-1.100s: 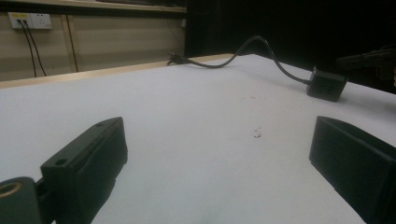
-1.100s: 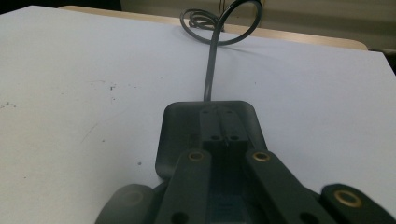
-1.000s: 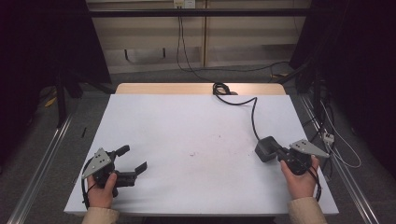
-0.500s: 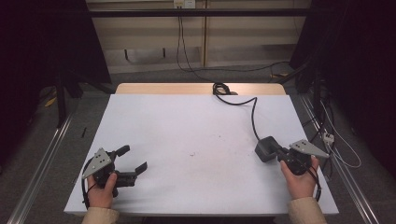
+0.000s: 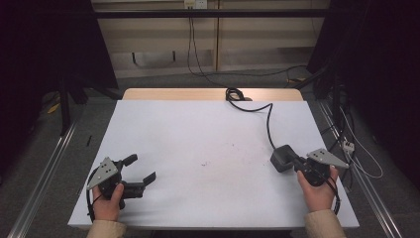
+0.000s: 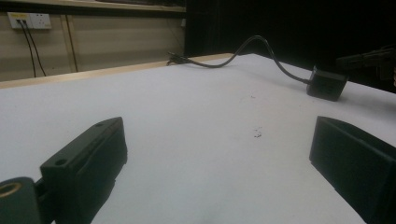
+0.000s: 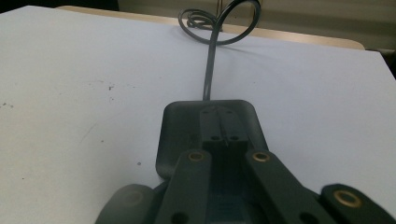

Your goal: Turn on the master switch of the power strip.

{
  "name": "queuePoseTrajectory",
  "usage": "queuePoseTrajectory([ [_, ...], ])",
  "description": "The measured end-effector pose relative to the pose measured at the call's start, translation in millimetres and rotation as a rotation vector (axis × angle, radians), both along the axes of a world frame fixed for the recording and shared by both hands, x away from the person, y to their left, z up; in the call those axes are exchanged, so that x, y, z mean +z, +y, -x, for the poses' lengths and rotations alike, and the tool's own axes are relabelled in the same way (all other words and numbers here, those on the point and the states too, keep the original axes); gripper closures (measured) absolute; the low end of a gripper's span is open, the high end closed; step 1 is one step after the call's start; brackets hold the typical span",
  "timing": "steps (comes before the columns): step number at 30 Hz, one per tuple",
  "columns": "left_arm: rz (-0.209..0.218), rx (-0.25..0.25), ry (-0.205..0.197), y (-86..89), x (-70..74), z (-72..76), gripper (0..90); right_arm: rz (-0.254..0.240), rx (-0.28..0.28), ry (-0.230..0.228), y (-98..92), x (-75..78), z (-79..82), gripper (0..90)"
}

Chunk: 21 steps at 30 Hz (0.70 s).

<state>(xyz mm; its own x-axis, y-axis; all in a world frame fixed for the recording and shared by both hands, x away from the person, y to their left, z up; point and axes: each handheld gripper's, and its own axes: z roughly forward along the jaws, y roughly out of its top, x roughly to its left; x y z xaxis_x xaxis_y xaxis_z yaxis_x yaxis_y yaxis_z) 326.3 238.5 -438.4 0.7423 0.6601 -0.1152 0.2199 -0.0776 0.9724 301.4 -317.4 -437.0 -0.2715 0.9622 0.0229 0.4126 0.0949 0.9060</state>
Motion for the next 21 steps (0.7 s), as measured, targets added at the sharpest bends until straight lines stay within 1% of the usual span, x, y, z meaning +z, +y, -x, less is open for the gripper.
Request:
queuePoseTrajectory([
  [5,0.000,0.000,0.000,0.1,-0.2,0.0,3.7,-0.006,0.004,0.002,-0.8,0.1,-0.3,90.0],
  [9,0.001,0.000,0.004,-0.1,-0.8,-0.4,3.7,0.006,0.005,0.004,0.1,0.9,-0.6,90.0],
  [10,0.001,0.000,0.004,0.0,-0.8,-0.5,3.7,-0.001,0.004,0.006,-0.3,0.9,-0.7,90.0],
  [18,0.002,0.000,0.003,0.0,-0.8,-0.5,3.7,-0.006,0.013,0.002,-1.6,0.4,-0.9,90.0],
  [21,0.001,0.000,0.003,0.3,-0.8,-0.6,3.7,0.001,0.015,-0.003,-1.4,0.3,-0.8,90.0],
])
